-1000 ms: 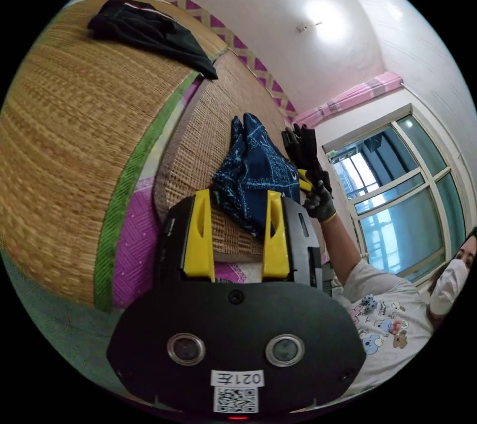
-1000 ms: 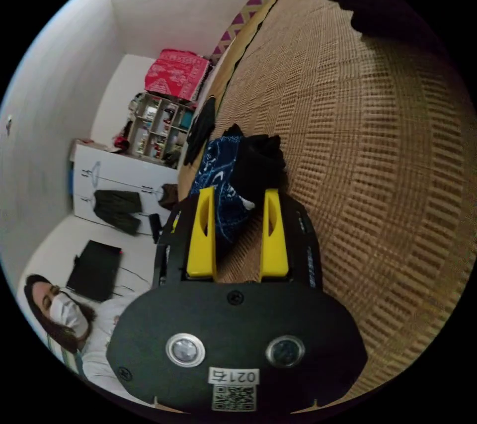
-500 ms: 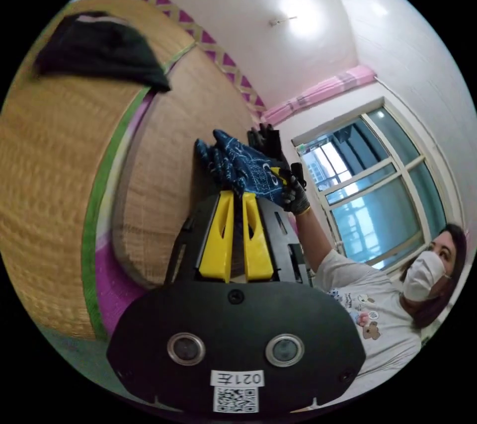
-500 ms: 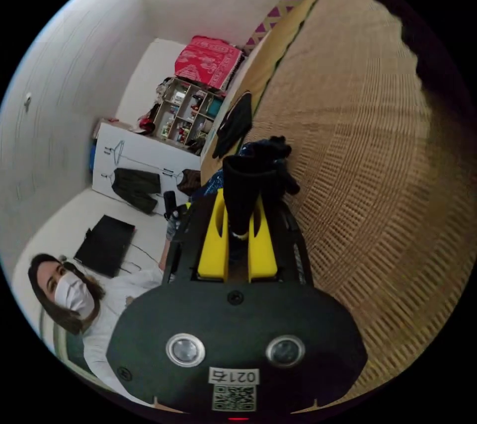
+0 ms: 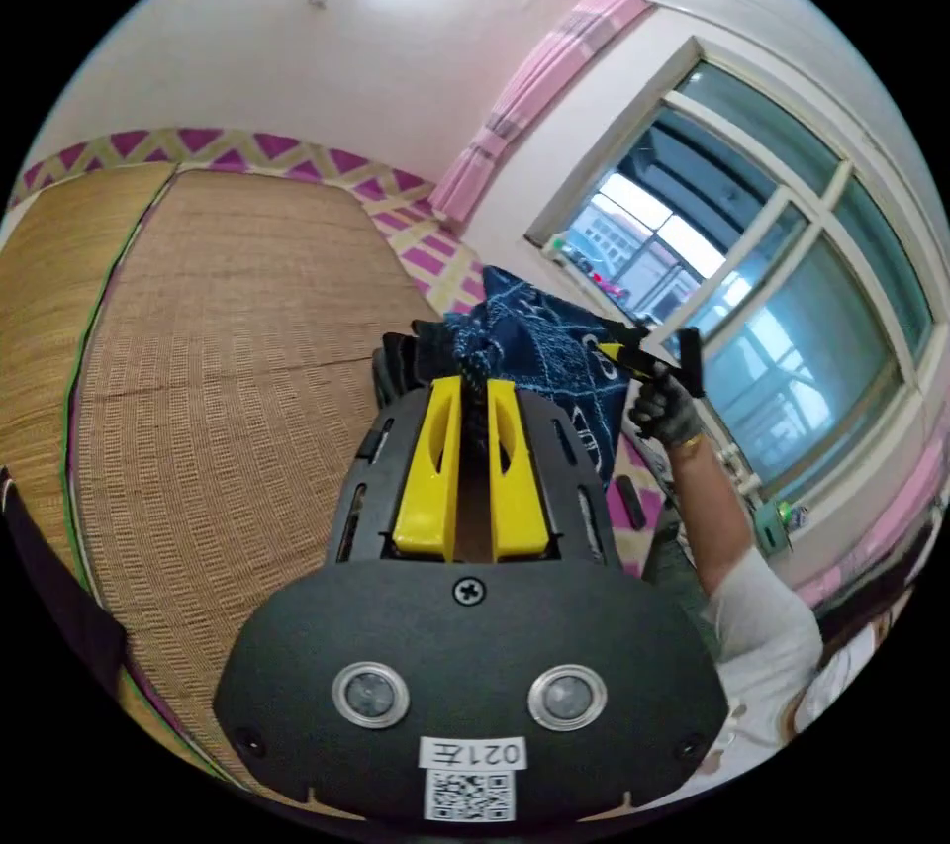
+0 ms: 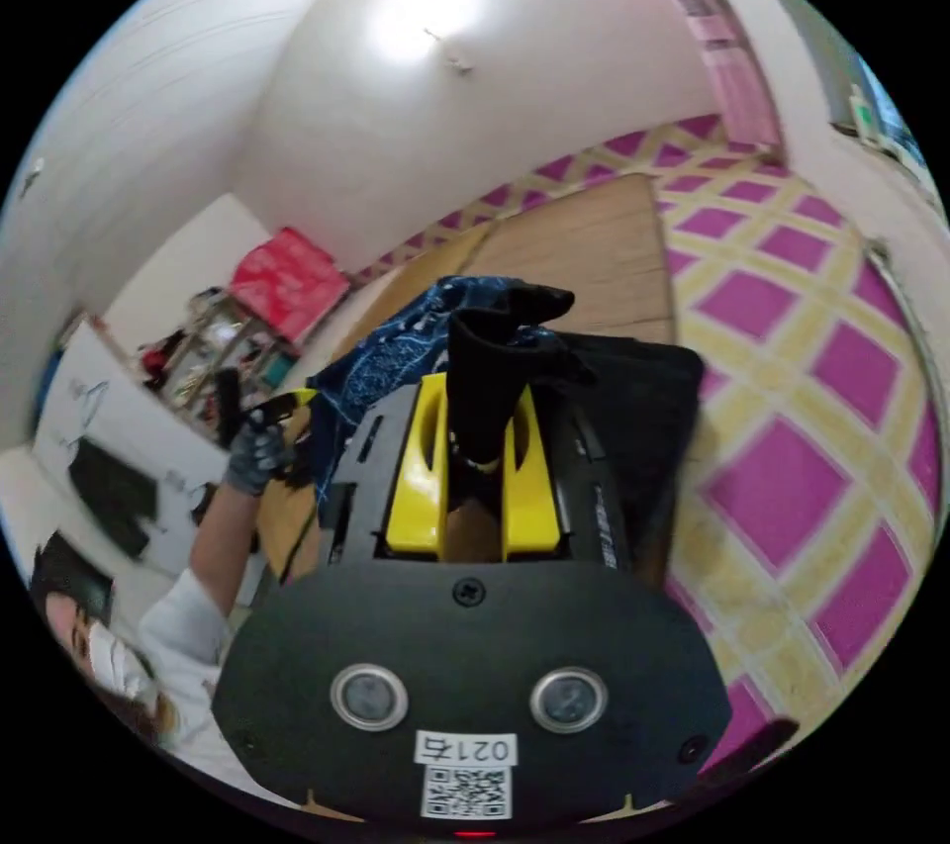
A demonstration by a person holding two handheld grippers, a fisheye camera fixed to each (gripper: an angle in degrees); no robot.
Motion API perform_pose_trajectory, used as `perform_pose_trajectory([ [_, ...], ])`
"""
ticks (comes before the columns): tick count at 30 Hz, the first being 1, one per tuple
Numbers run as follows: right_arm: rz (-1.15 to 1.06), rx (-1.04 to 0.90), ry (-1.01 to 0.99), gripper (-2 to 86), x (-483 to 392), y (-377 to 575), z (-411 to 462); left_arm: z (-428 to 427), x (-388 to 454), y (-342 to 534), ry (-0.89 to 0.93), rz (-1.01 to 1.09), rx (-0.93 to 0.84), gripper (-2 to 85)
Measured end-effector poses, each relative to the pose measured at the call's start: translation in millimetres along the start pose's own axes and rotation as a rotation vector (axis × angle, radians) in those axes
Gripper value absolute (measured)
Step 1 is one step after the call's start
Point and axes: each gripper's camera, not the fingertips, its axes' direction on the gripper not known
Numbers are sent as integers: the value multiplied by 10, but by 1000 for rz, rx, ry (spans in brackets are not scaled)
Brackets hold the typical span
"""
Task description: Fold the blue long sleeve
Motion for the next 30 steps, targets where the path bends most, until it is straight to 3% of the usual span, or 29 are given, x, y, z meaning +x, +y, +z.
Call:
perform_pose_trajectory([
  [3,136,-92,334,171,306,11,244,461,-155,-81,-91,-108,-37,41],
  [7,48,-143,478,165,196,270,549,562,-253,359,-108,-71,-47,0],
  [11,-215,-208,410,145,-534,774,1211,210,-88,1127,-278,47,34,-4],
  [15,-471,-317,294,133,-1578,1389,2146,-161,-55,1824,-341,25,40,2],
  [25,-907,-419,5,78,-3849,2686,4163,-1458,-360,3591,-657,-245,131,-9],
  [30,-1134,-355,-54,74,-4889,3234,5080,-1881,-437,4064,-765,-298,177,-8],
])
